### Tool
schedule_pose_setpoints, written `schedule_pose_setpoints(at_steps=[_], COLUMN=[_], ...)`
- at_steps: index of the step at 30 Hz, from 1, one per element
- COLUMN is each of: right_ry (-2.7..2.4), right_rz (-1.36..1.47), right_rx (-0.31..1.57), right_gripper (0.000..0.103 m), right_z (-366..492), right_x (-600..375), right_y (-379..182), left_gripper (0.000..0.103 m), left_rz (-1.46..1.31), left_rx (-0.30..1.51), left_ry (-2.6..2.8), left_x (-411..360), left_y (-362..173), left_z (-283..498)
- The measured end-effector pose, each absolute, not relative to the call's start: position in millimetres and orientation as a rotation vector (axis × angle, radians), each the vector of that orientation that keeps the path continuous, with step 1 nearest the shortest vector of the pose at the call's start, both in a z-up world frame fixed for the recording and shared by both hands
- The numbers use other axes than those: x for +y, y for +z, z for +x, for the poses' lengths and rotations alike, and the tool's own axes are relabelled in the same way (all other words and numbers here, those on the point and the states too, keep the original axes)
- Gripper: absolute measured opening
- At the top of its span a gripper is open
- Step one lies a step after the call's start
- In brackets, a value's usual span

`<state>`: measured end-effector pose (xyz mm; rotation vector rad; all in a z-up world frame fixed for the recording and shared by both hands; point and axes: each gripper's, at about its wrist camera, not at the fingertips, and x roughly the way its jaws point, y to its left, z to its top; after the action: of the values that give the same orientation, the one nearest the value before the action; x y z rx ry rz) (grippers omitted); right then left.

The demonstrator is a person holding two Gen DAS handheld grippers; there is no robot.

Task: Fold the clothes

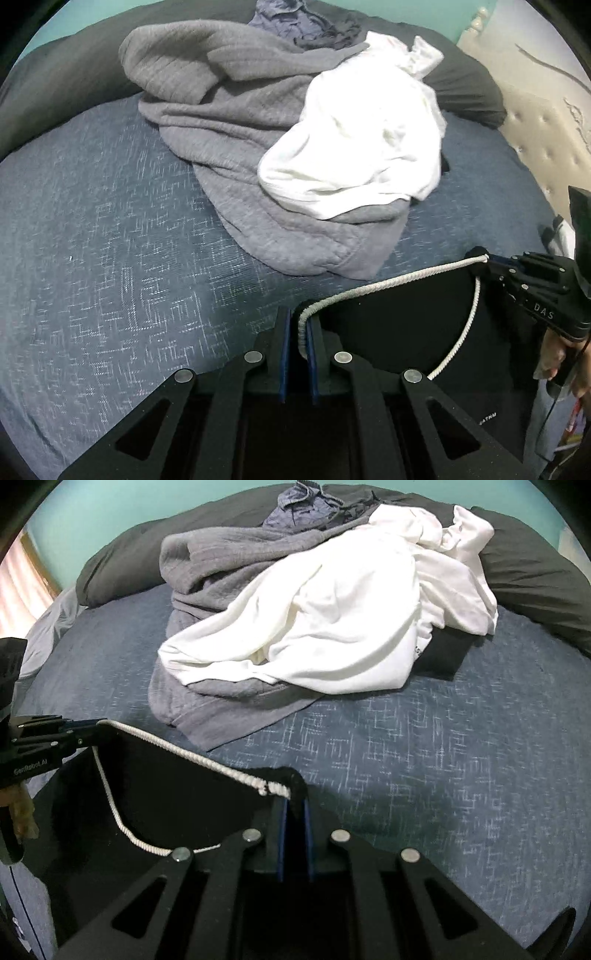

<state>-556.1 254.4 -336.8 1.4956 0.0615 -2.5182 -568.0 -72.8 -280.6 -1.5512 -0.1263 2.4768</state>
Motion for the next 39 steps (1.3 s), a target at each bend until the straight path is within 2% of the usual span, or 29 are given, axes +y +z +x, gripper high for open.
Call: schedule_pose_setpoints(at_steps=[6, 12, 13, 14, 15, 16, 17, 18, 21, 29, 33, 39], right_ry=[-2.494, -2.456, -2.450, -2.445, -2.439, -2.432, -2.417, -2.423, -2.447, -2.539, -2.563, -2.498], right_rz=[1.580, 1.530, 1.518, 1.506, 1.494, 1.482, 1.486, 1.469, 1.401, 1.379, 1.450, 1.510], right_rx=[0.008, -0.103, -0.124, -0.144, -0.164, -0.184, -0.195, -0.198, -0.203, -0.001, 0.044, 0.084], right_gripper=[0.009, 0.015, 0.023, 0.038, 0.045, 0.055, 0.057, 0.057, 0.060, 0.060, 0.060, 0.052], right_z=[-574.6, -575.0, -573.5, -571.9, -570.4, -568.8, -567.6, -565.2, -558.0, -535.5, -522.6, -499.2], right_x=[251.8, 261.7, 264.1, 266.4, 268.7, 271.1, 272.5, 273.8, 277.9, 321.4, 356.2, 375.4], right_y=[-371.4, -376.1, -374.4, -372.8, -371.2, -369.6, -367.6, -362.7, -345.1, -320.8, -328.0, -344.1], left_gripper=[0.008, 0.010, 0.011, 0.012, 0.015, 0.027, 0.036, 0.046, 0.052, 0.052, 0.052, 0.052], left_rz=[-1.597, -1.554, -1.548, -1.543, -1.538, -1.531, -1.522, -1.499, -1.424, -1.373, -1.414, -1.479], left_rx=[-0.129, -0.204, -0.235, -0.272, -0.301, -0.314, -0.324, -0.338, -0.420, -0.287, -0.150, -0.137], left_ry=[2.473, 2.492, 2.487, 2.478, 2.467, 2.463, 2.464, 2.470, 2.473, 2.496, 2.506, 2.501], left_x=[-71.4, -75.0, -77.5, -80.6, -83.2, -85.3, -87.8, -90.5, -100.3, -116.4, -125.5, -139.0], left_y=[-311.1, -323.9, -322.6, -320.4, -318.0, -314.9, -310.7, -305.4, -289.2, -267.7, -279.0, -298.4], left_z=[-580.2, -580.3, -579.7, -578.8, -577.7, -576.3, -574.4, -571.8, -562.9, -513.5, -487.5, -470.7])
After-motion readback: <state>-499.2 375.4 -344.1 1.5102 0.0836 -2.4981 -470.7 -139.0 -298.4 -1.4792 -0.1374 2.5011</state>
